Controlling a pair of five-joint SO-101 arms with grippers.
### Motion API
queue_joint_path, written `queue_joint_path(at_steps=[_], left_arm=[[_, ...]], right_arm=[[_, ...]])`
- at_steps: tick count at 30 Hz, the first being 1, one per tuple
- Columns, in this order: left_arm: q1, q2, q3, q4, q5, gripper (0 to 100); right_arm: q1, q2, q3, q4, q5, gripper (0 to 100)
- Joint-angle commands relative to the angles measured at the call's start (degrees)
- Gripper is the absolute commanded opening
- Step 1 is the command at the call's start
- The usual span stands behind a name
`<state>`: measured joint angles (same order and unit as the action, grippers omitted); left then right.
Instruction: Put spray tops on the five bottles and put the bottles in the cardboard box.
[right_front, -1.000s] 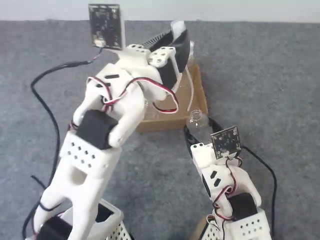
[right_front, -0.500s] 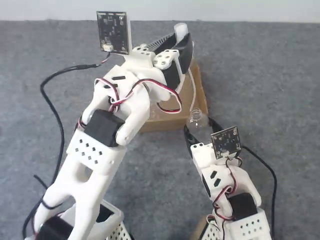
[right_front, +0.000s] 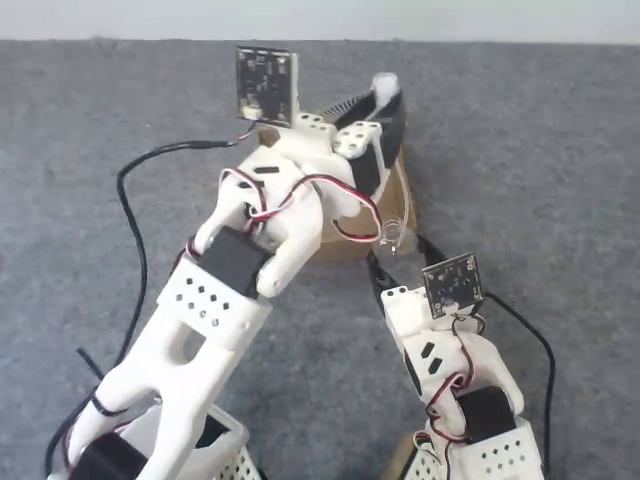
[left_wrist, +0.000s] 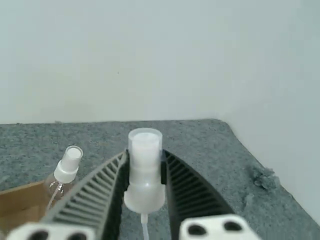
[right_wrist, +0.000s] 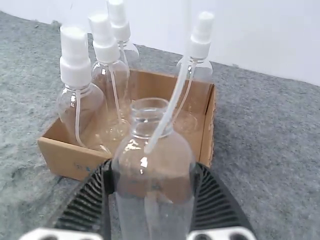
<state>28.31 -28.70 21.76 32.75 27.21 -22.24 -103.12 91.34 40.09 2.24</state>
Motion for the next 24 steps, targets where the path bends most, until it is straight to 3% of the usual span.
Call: queue_joint_path(at_steps=[1, 11, 24], left_arm=[[-1.05, -2.29, -1.1, -2.11, 0.0, 1], [-2.37, -2.29, -7.69, 1.76, 0.0, 1], [-4.4, -6.07, -5.58, 2.46, 0.0, 1]], right_arm=[[-0.48, -0.92, -1.14, -1.8, 0.53, 0.7], [-0.48, -0.92, -1.14, -1.8, 0.53, 0.7], [-0.48, -0.92, -1.05, -1.8, 0.53, 0.7]])
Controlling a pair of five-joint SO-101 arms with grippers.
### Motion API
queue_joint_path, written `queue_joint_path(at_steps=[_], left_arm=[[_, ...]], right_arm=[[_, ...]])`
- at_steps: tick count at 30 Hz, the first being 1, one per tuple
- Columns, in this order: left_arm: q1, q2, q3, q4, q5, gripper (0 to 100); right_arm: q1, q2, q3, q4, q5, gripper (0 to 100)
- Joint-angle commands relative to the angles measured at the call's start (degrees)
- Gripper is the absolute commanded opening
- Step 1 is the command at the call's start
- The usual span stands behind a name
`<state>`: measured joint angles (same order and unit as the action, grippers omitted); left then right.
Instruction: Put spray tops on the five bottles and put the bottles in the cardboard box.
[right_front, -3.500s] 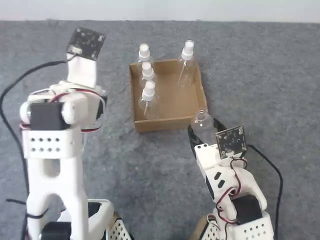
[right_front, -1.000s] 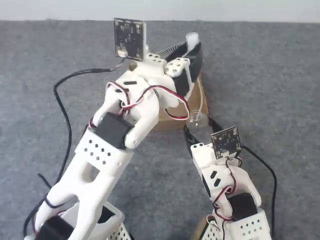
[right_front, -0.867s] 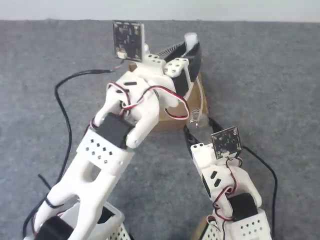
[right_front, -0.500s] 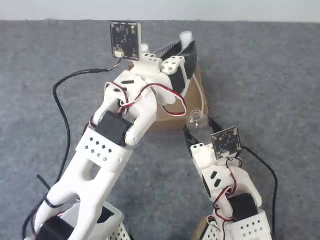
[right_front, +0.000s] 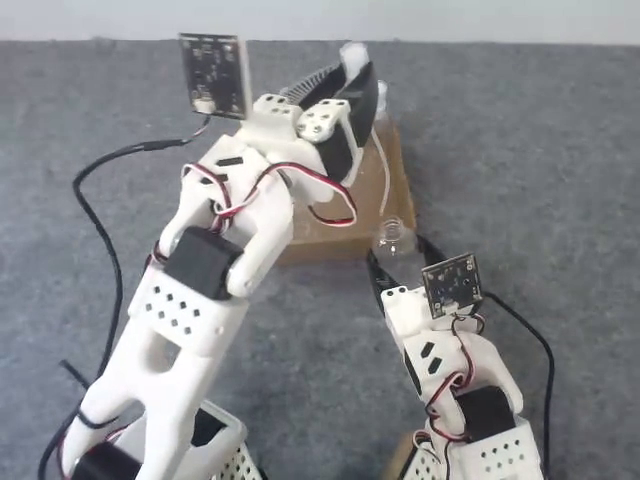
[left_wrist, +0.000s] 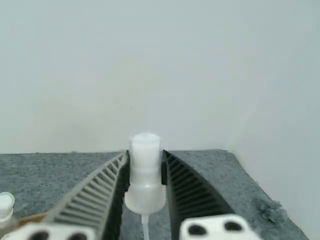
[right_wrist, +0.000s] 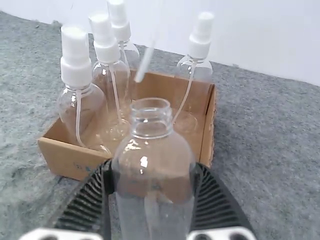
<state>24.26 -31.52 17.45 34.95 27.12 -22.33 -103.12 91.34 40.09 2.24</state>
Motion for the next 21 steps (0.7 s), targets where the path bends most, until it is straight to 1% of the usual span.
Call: queue_joint_path(at_steps=[1, 7, 13, 21], left_arm=[[-0.35, -3.25, -0.92, 0.26, 0.09, 1], [-0.18, -3.25, 0.75, -0.09, 0.09, 1], [3.43, -3.25, 4.7, -4.31, 0.0, 1], [3.87, -3.69, 5.23, -4.31, 0.0, 1]], right_arm=[[-0.4, -0.92, -1.05, -1.8, 0.53, 0.7], [-0.4, -0.92, -1.05, -1.8, 0.53, 0.7], [-0.4, -0.92, -1.05, -1.8, 0.53, 0.7], [-0.31, -0.92, -1.05, -1.71, 0.53, 0.7]])
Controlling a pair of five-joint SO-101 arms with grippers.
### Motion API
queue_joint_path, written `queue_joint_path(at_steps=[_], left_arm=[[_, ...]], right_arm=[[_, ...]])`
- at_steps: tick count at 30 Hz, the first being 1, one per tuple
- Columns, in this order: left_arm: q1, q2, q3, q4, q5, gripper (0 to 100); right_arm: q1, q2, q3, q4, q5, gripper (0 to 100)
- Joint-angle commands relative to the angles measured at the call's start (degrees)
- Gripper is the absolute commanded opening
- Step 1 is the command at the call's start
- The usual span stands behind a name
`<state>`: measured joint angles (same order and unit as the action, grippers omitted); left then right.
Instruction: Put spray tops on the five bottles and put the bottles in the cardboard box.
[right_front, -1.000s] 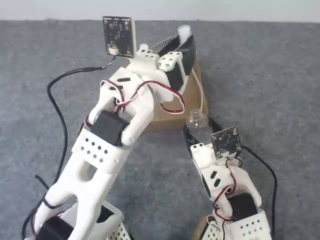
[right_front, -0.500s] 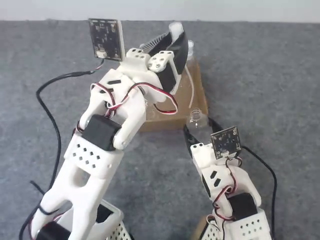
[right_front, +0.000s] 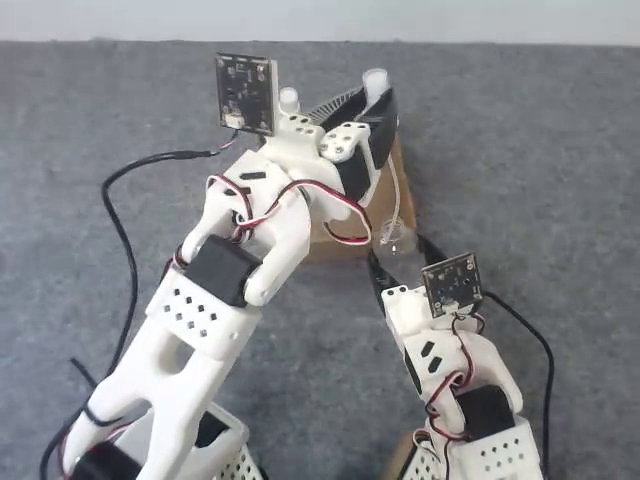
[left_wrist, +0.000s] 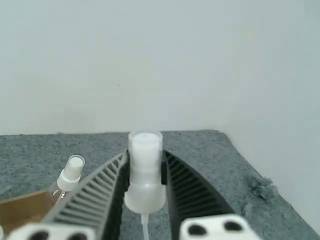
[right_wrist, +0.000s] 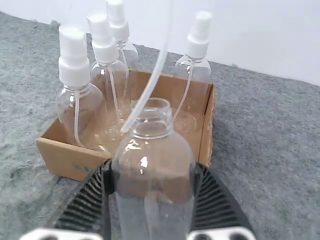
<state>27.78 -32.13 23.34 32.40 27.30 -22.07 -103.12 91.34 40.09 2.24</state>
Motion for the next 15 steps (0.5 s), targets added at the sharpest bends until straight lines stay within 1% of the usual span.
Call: queue_joint_path(at_steps=[1, 4, 7, 10, 15], left_arm=[[0.35, -3.16, -1.01, -1.93, -0.18, 1], [0.35, -3.16, -3.82, -1.67, -0.35, 1], [0.35, -3.16, -4.35, -1.76, -2.37, 1], [0.35, -3.16, -4.35, -1.76, -2.64, 1], [-2.37, -3.16, -5.32, -1.85, -2.46, 1]], right_arm=[[-0.57, -0.92, -0.97, -1.71, 0.53, 0.7], [-0.57, -0.92, -0.62, -1.8, 0.79, 0.7], [-0.57, -0.92, -0.62, -1.8, 0.88, 0.7], [-0.57, -0.92, -0.62, -1.8, 0.88, 0.7], [-0.57, -0.92, -0.62, -1.8, 0.88, 0.7]])
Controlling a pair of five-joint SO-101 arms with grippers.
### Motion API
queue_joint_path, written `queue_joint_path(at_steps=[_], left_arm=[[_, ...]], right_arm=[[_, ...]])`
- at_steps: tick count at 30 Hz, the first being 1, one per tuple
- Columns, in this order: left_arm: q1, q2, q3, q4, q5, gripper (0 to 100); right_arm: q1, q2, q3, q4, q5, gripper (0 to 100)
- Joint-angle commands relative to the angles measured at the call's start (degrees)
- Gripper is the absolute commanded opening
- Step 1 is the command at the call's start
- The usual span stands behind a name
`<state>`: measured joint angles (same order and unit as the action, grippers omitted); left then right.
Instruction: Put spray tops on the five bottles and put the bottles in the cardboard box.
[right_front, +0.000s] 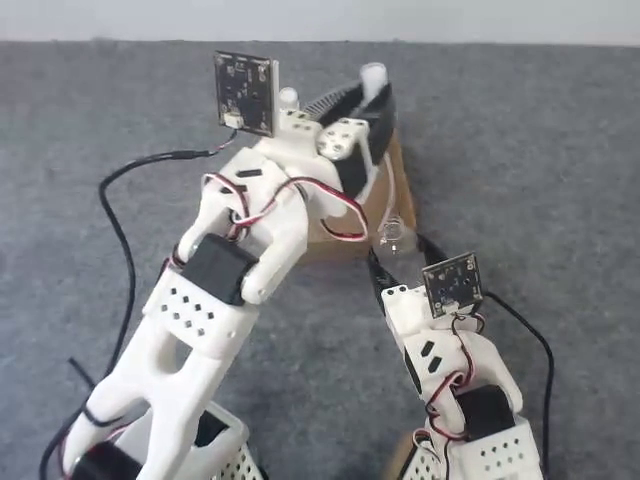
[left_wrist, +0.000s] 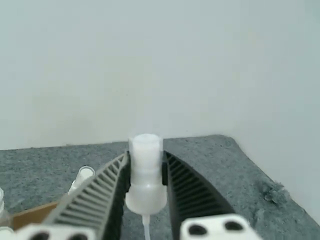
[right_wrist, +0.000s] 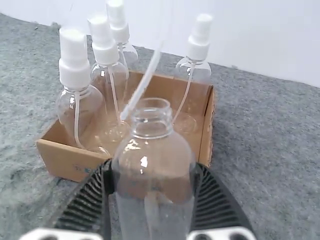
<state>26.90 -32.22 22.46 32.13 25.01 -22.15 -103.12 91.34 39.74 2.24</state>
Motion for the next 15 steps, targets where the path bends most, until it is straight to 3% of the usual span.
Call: queue_joint_path(at_steps=[1, 15], left_arm=[[-1.58, -2.9, -4.88, -1.58, -0.18, 1], [-0.97, -2.55, -4.88, -1.58, -0.09, 1]], right_arm=[[-0.48, -0.92, -0.62, -1.45, 0.88, 0.7], [-0.57, -0.92, -0.53, -1.45, 0.97, 0.7]])
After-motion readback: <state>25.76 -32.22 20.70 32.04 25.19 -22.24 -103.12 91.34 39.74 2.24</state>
